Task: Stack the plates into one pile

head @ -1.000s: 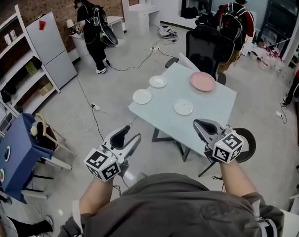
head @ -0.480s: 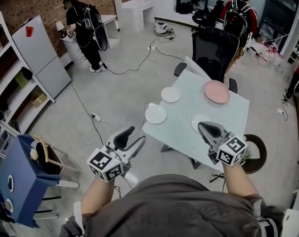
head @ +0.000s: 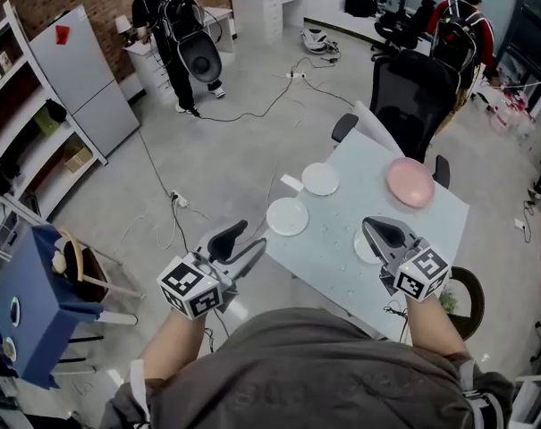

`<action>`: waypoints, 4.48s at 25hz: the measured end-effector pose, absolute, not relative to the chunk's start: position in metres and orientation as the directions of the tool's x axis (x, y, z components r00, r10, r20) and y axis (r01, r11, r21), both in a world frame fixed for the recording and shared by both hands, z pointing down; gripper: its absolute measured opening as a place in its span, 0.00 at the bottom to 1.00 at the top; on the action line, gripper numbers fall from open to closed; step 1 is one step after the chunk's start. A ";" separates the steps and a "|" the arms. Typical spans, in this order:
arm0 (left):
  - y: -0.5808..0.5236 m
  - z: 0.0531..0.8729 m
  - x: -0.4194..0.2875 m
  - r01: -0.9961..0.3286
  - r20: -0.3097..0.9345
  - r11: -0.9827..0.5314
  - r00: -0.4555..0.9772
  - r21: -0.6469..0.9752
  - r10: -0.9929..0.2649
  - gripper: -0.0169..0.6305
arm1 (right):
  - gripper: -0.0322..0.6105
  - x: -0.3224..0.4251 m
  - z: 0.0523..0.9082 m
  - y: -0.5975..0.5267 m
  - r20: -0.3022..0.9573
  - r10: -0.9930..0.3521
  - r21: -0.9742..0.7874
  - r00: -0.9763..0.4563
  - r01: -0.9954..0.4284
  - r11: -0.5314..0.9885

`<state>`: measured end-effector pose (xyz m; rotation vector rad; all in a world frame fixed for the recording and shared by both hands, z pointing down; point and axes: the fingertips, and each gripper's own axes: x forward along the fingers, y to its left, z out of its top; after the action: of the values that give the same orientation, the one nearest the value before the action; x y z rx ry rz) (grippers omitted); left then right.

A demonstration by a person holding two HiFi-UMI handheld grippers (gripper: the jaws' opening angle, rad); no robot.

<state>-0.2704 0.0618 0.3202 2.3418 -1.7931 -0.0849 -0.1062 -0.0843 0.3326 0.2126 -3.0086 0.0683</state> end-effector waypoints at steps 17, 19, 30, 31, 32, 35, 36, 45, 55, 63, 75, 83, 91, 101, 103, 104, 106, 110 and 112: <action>-0.034 0.390 -0.310 -0.942 0.157 -0.129 0.184 0.309 -0.970 0.34 | 0.04 -0.155 0.373 -0.180 0.134 -0.023 -0.046 -0.991 -0.030 0.999; -0.042 0.408 -0.324 -0.931 0.189 -0.157 0.228 0.330 -0.955 0.34 | 0.04 -0.161 0.378 -0.183 0.134 -0.065 -0.050 -0.989 -0.072 0.996; -0.104 0.560 -0.385 -0.866 0.405 -0.167 0.381 0.472 -0.831 0.34 | 0.04 -0.171 0.407 -0.205 0.176 -0.190 -0.059 -0.966 -0.203 0.977; -0.108 0.577 -0.388 -0.864 0.427 -0.151 0.381 0.481 -0.820 0.34 | 0.04 -0.170 0.412 -0.208 0.181 -0.195 -0.063 -0.964 -0.209 0.976; -0.112 0.591 -0.392 -0.857 0.440 -0.130 0.380 0.499 -0.813 0.34 | 0.04 -0.169 0.417 -0.210 0.186 -0.199 -0.067 -0.962 -0.214 0.974; -0.120 0.632 -0.404 -0.833 0.478 -0.064 0.376 0.549 -0.794 0.34 | 0.04 -0.165 0.434 -0.216 0.210 -0.210 -0.077 -0.955 -0.231 0.970; -0.122 0.646 -0.407 -0.830 0.496 -0.049 0.378 0.555 -0.782 0.34 | 0.04 -0.165 0.439 -0.218 0.219 -0.213 -0.079 -0.952 -0.235 0.969; -0.147 0.714 -0.405 -0.732 0.504 -0.001 0.471 0.682 -0.724 0.34 | 0.04 -0.166 0.484 -0.226 0.262 -0.213 -0.112 -0.941 -0.248 0.962; -0.158 0.718 -0.391 -0.708 0.529 0.025 0.503 0.705 -0.684 0.11 | 0.04 -0.145 0.503 -0.232 0.280 -0.237 -0.133 -0.930 -0.282 0.950; -0.165 0.646 -0.369 -0.688 0.436 -0.064 0.527 0.723 -0.729 0.05 | 0.04 -0.113 0.490 -0.243 0.252 -0.292 -0.125 -0.922 -0.331 0.935; -0.228 0.584 -0.216 -0.606 0.358 -0.253 0.703 0.754 -0.614 0.05 | 0.04 -0.021 0.473 -0.266 0.229 -0.430 -0.105 -0.873 -0.462 0.881; -0.258 0.619 -0.117 -0.606 0.433 -0.286 0.759 0.742 -0.486 0.05 | 0.04 0.048 0.485 -0.279 0.244 -0.518 -0.116 -0.820 -0.555 0.824; -0.268 0.649 -0.059 -0.620 0.490 -0.292 0.769 0.728 -0.410 0.05 | 0.04 0.106 0.502 -0.287 0.264 -0.576 -0.125 -0.773 -0.620 0.775; -0.272 0.684 -0.038 -0.754 0.644 -0.368 0.657 0.545 -0.392 0.09 | 0.04 0.154 0.518 -0.290 0.270 -0.616 -0.154 -0.740 -0.665 0.731; -0.272 0.688 -0.038 -0.790 0.679 -0.390 0.608 0.472 -0.410 0.11 | 0.04 0.159 0.520 -0.289 0.269 -0.620 -0.160 -0.737 -0.669 0.726; -0.273 0.690 -0.039 -0.807 0.694 -0.400 0.583 0.434 -0.422 0.12 | 0.04 0.161 0.522 -0.288 0.270 -0.620 -0.163 -0.736 -0.670 0.724; -0.273 0.693 -0.041 -0.837 0.727 -0.429 0.523 0.340 -0.445 0.14 | 0.04 0.164 0.525 -0.287 0.272 -0.620 -0.166 -0.736 -0.671 0.723; -0.272 0.701 -0.046 -0.864 0.764 -0.460 0.435 0.205 -0.477 0.15 | 0.04 0.162 0.527 -0.284 0.272 -0.613 -0.169 -0.742 -0.664 0.728; -0.273 0.700 -0.049 -0.871 0.761 -0.449 0.426 0.199 -0.490 0.17 | 0.04 0.158 0.524 -0.283 0.268 -0.609 -0.167 -0.747 -0.659 0.734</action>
<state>-0.0485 -0.2725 0.7004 2.0961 -1.1440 0.8449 0.1583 -0.2825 0.5238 1.0131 -2.7404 0.3747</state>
